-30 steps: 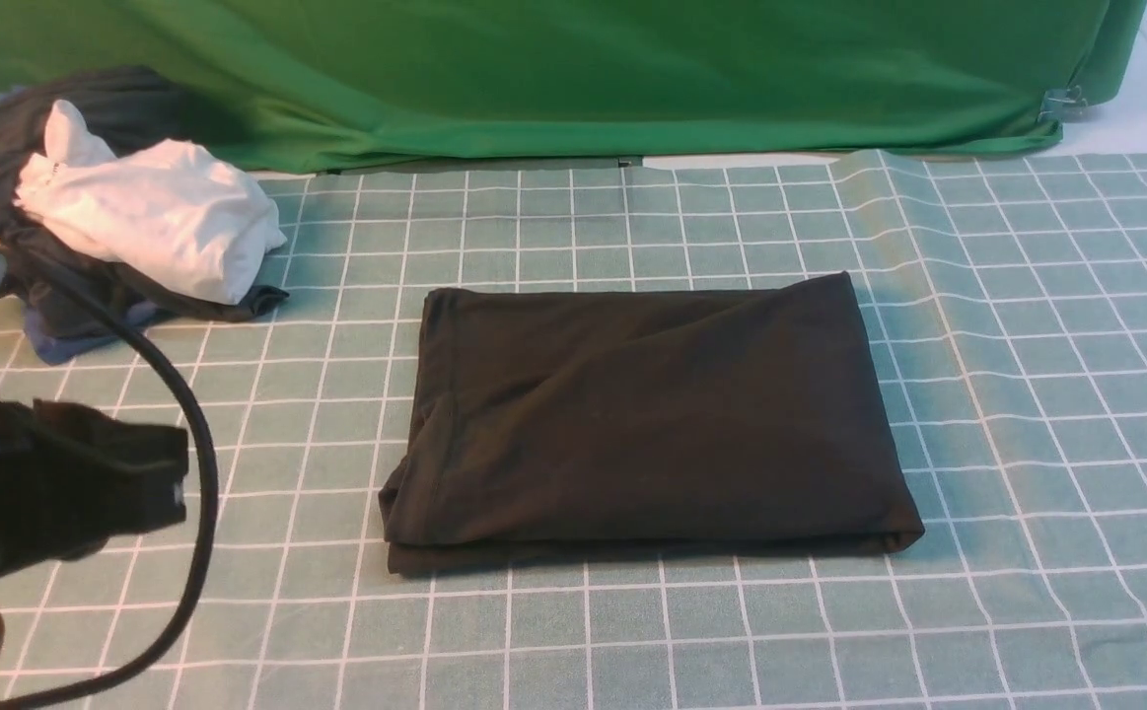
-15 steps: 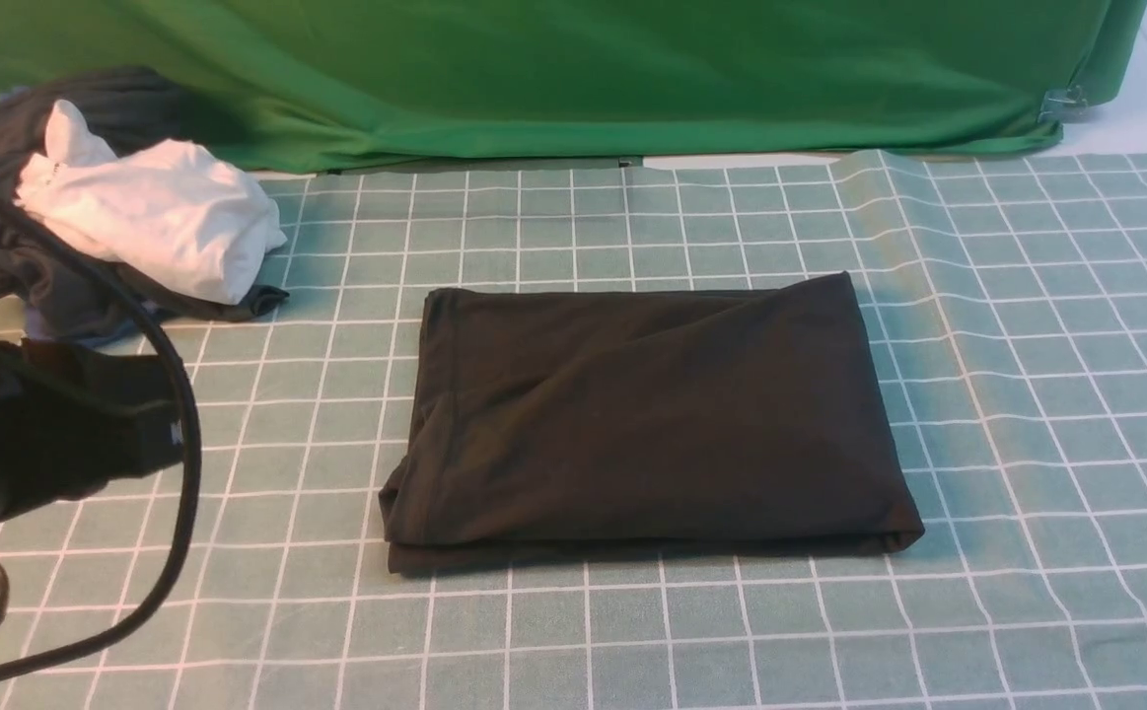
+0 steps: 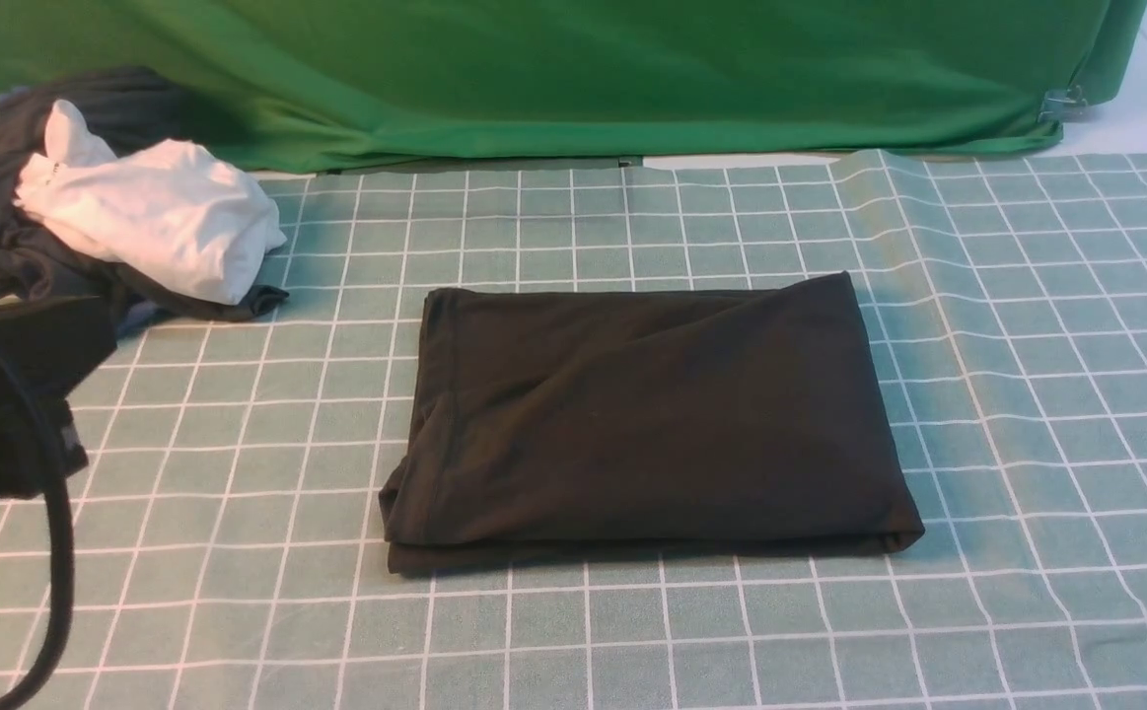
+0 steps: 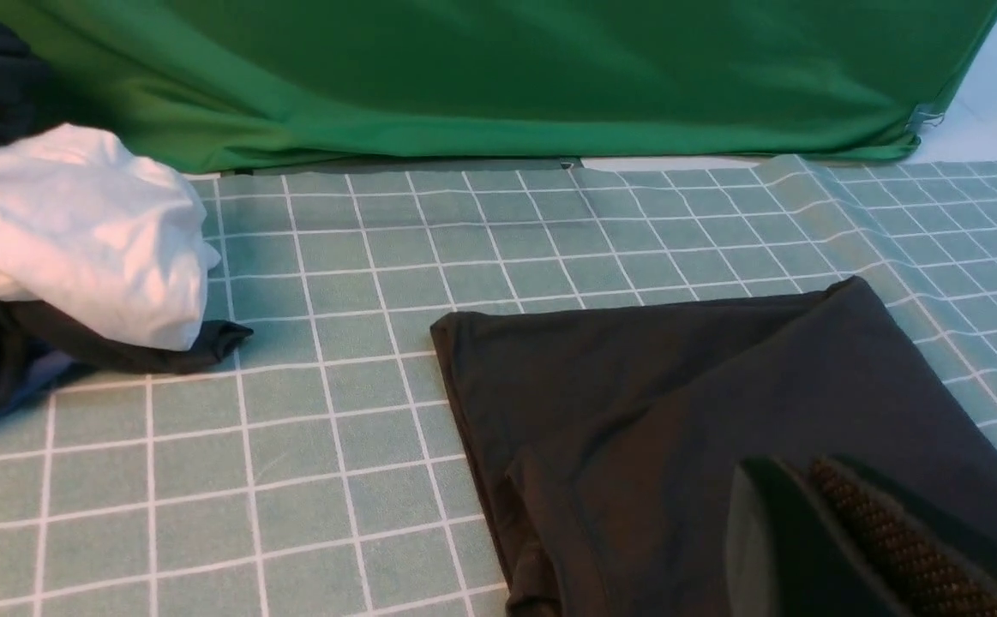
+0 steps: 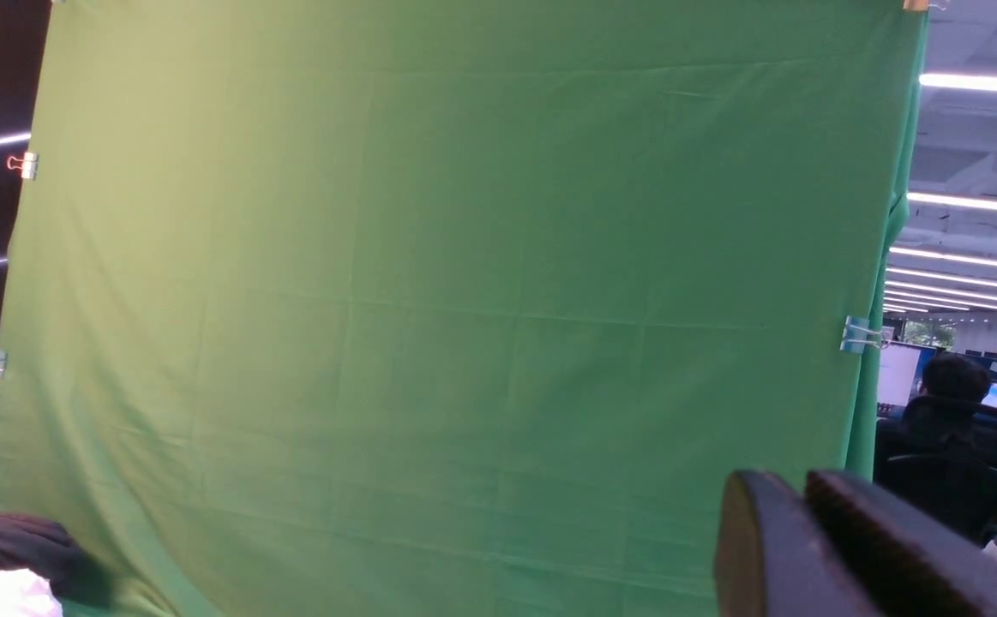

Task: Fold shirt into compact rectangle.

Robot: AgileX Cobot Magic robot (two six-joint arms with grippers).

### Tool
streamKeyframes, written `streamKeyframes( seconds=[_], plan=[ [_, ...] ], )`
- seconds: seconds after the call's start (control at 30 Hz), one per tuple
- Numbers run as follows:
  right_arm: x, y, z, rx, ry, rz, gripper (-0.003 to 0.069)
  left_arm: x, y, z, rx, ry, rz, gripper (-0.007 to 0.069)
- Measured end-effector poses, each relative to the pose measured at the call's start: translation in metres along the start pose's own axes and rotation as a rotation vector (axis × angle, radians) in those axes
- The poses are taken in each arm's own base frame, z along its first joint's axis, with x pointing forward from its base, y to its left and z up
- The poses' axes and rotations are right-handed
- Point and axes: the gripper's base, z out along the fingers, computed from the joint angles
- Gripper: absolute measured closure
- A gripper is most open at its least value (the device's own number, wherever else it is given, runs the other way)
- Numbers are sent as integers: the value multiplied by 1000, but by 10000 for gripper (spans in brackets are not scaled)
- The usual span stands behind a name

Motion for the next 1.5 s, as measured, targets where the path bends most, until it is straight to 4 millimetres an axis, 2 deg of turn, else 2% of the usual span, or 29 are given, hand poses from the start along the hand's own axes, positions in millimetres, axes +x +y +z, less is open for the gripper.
streamKeyframes(
  seconds=[0.47,0.63,0.73,0.9,1.0,1.03,1.1,1.2,1.33,1.5],
  plan=[
    [0,0,0,0,0,-1,551,0,0,0,-4,-5,11,613],
    [0,0,0,0,0,-1,544,-6,2,-2,-21,-77,51,613],
    [0,0,0,0,0,-1,532,-3,4,-6,-39,-143,78,613],
    [0,0,0,0,0,-1,519,24,10,-20,-67,-311,118,613],
    [0,0,0,0,0,-1,510,61,17,-28,-99,-396,133,613],
    [0,0,0,0,0,-1,510,63,18,-29,-105,-401,132,613],
    [0,0,0,0,0,-1,507,93,25,-29,-148,-419,129,613],
    [0,0,0,0,0,-1,505,119,31,-27,-196,-399,133,613],
    [0,0,0,0,0,-1,494,141,38,-18,-254,-331,114,613],
    [0,0,0,0,1,-1,481,156,45,-10,-299,-293,98,613]
  ],
)
